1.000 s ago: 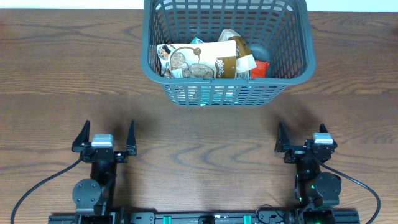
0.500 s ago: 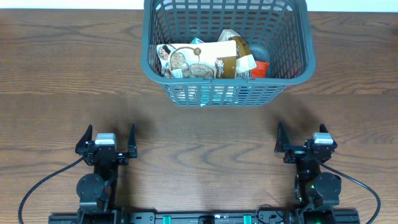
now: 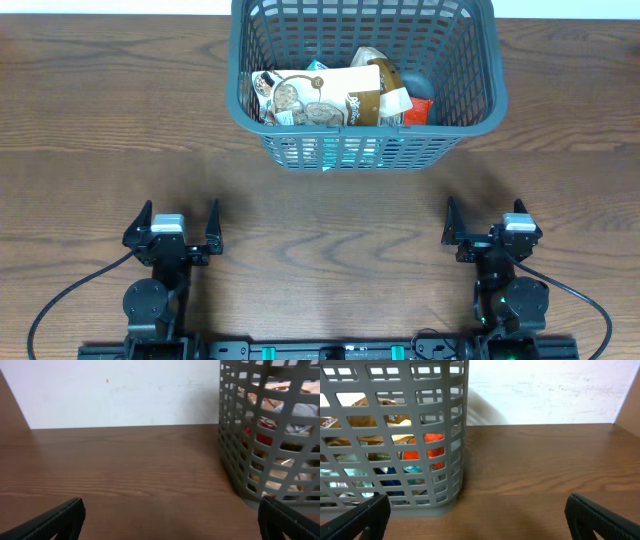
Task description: Pack container
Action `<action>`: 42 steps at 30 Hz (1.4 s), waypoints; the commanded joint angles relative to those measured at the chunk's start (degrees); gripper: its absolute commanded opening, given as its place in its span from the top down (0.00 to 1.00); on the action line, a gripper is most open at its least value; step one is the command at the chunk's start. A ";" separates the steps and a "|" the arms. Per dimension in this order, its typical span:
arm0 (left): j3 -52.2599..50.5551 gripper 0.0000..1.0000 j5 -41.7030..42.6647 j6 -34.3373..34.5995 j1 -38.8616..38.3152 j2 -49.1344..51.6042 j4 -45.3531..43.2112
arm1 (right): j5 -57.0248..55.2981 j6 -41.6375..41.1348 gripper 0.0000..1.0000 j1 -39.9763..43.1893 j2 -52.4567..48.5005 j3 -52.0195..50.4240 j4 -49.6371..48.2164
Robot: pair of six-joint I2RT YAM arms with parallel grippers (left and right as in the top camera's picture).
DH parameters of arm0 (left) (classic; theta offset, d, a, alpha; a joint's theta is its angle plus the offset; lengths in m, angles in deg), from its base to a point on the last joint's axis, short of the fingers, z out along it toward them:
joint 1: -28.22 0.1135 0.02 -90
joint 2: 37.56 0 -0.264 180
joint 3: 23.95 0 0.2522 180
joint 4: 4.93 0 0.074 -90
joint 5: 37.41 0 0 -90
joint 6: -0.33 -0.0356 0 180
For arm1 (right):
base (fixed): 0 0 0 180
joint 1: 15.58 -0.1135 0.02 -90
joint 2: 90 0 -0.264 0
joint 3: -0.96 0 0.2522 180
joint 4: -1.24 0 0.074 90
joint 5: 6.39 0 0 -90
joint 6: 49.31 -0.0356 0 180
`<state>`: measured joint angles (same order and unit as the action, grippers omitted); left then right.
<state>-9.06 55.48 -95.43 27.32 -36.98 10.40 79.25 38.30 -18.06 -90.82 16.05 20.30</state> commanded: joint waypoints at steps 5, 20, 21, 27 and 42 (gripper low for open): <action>-0.85 0.01 3.76 3.28 -1.09 -0.46 2.19 | 0.09 -0.57 0.01 0.35 0.50 -0.31 0.04; -0.85 0.01 3.76 13.35 -3.41 -0.46 2.08 | 0.09 -0.57 0.01 0.37 0.50 -0.31 0.04; -0.85 0.01 3.76 13.38 -3.56 -0.46 2.08 | 0.09 -0.57 0.01 0.37 0.50 -0.31 0.04; -0.85 0.01 3.76 13.38 -4.76 -0.46 2.05 | 0.09 -0.57 0.01 0.35 0.50 -0.31 0.04; -0.85 0.01 3.74 13.38 -4.74 -0.35 2.05 | 0.09 -0.57 0.01 0.37 0.50 -0.31 0.04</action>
<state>-9.06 56.90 -82.18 22.86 -36.98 10.35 79.25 38.30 -18.06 -90.82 16.05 20.30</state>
